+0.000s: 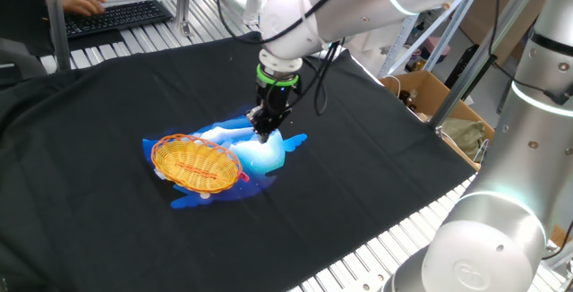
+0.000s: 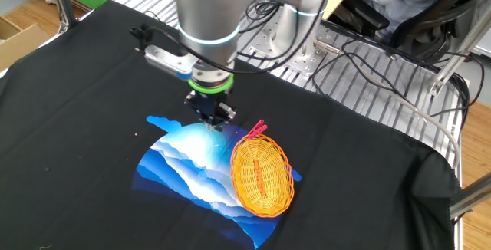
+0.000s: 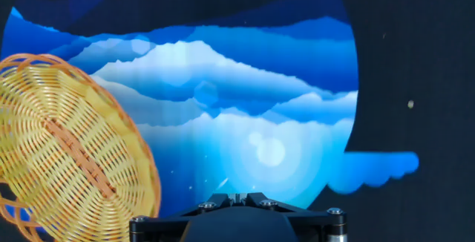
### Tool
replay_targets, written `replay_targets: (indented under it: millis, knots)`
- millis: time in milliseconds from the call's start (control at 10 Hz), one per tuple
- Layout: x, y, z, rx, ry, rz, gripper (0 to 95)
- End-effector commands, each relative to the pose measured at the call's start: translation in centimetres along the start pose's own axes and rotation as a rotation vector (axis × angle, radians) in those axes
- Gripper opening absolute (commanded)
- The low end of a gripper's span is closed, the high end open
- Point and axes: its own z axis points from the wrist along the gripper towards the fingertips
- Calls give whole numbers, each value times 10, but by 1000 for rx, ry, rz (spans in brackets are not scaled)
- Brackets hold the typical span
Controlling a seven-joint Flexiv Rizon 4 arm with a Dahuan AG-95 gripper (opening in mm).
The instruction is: Use a clamp
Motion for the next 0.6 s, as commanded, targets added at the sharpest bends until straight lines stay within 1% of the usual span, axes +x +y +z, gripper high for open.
replay_targets:
  millis: [100, 200, 300, 600]
  knots:
    - [-14, -16, 6, -16, 15, -104, 0]
    - [-15, -18, 8, -16, 20, -118, 0]
    - [-15, -18, 8, -6, 21, -129, 0]
    - [-15, -18, 8, 9, 27, -126, 0]
